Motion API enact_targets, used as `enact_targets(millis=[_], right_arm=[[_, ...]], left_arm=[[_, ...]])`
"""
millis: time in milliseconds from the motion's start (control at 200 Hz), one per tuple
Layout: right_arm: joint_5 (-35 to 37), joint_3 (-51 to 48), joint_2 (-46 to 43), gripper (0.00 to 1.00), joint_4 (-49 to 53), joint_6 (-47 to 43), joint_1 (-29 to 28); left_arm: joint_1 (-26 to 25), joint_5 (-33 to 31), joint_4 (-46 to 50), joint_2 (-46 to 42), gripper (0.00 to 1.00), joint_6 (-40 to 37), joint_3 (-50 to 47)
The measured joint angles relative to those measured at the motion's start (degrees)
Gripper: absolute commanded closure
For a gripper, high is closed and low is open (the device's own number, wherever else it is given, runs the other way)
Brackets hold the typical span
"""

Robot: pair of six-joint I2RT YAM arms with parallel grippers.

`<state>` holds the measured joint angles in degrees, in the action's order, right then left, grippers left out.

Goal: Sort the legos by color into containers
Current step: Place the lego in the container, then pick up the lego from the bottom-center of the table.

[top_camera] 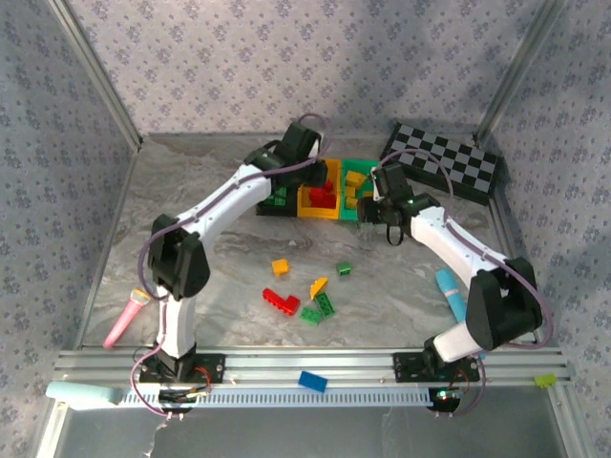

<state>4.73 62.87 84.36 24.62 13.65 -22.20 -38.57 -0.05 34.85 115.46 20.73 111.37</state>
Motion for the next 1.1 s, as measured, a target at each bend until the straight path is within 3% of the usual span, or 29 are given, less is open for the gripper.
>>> enact_targets(millis=[295,585,730,875,1099], right_arm=[[0.0,-3.2,-5.3,0.47,0.9,0.3,0.0],[0.0,-3.8,-6.3,0.47,1.5,0.5,0.0],[-0.9,-3.8,-6.3,0.47,1.7,0.7,-0.4],[-4.1,-4.6,-6.3,0.46,2.2,0.9,-2.5],[-10.6,-8.8,-5.7,0.45,3.4,3.4,-13.1]], left_arm=[[3.1,2.4,4.1,21.3,0.79,-1.6,25.7],[4.1,3.9,7.4,25.9,0.54,-2.0,28.8],[4.1,3.9,7.5,25.8,0.50,-2.3,29.2],[4.1,3.8,6.5,22.5,0.49,-2.3,23.5],[4.1,2.6,-0.3,5.6,0.48,-2.1,-0.2]])
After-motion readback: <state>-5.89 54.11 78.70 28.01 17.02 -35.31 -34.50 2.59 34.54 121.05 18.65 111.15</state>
